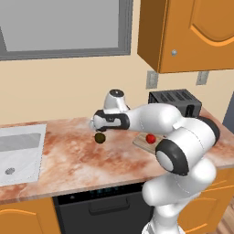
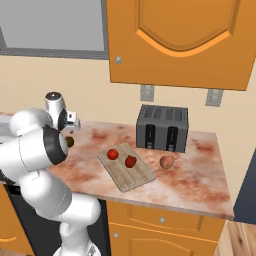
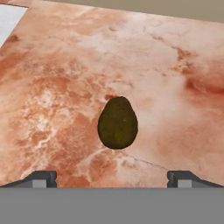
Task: Place the avocado, onion, tomato, and bell pepper on the cutting board.
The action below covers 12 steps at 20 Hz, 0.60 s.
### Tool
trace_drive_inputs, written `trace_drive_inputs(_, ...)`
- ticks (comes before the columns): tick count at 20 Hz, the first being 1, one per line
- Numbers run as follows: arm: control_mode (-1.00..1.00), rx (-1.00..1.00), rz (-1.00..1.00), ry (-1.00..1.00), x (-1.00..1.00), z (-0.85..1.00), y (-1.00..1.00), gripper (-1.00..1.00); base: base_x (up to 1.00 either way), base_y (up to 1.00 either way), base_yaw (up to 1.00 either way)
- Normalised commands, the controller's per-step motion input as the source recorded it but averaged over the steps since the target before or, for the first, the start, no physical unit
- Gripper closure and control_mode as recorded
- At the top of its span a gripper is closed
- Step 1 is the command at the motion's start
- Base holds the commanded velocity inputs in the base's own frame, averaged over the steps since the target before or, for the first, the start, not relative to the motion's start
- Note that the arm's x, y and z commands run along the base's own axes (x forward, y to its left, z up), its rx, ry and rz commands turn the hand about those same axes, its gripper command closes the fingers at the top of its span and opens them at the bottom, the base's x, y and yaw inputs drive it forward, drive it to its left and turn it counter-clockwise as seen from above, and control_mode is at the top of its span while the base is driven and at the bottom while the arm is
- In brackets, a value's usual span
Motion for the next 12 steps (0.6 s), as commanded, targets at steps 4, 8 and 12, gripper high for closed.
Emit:
trace_drive_inputs(4,-1.00,0.00,0.00,0.00,0.17,-0.20,0.16,-1.00,0.00,0.00,0.00)
trace_drive_inputs(8,-1.00,0.00,0.00,0.00,0.15,-0.21,0.08,-1.00,0.00,0.00,0.00)
trace_drive_inputs(12,-1.00,0.00,0.00,0.00,0.11,-0.25,0.00,-1.00,0.00,0.00,0.00)
